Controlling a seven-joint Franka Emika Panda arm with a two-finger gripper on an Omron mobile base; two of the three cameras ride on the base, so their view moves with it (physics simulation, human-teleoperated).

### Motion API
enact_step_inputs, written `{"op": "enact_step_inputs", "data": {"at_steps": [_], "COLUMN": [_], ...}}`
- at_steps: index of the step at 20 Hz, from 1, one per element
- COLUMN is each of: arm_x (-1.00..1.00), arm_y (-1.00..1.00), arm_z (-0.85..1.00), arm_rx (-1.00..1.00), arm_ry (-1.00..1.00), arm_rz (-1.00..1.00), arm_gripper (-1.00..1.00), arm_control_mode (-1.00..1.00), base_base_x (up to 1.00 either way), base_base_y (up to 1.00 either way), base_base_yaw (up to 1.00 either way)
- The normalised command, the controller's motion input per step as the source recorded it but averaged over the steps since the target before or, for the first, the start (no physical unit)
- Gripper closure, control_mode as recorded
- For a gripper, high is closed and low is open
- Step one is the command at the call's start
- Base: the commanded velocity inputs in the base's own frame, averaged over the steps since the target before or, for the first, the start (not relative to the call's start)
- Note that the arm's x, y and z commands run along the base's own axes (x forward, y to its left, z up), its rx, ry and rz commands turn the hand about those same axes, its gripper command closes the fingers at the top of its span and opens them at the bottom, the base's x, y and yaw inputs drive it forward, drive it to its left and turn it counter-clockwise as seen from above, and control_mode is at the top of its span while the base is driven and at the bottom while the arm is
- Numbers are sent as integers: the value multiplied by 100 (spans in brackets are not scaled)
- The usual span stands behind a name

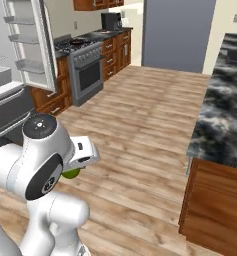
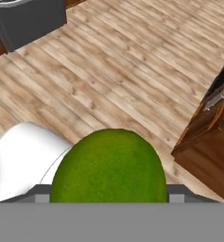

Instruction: Place the cold items (eggplant and lime) from the fridge in one tupperware on the dining counter. Place the warm items (kebab skewer and hot dog) in the stove area in another tupperware.

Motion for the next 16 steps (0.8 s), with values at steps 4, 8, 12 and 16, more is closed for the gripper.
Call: {"op": "enact_step_inputs", "data": {"at_steps": [4, 8, 12, 16], "arm_x": [0, 0, 0, 0], "arm_y": [0, 0, 0, 0], "arm_z": [0, 0, 0, 0], "arm_rx": [0, 0, 0, 0], "arm_ry": [0, 0, 0, 0], "arm_rz": [0, 0, 0, 0], "arm_gripper": [100, 100, 100, 100], "arm_control_mode": [100, 100, 100, 100], "base_base_x": [0, 0, 3, 20], "base_base_y": [-75, -83, -90, -98], "base_base_yaw": [-19, -20, -21, -20]}}
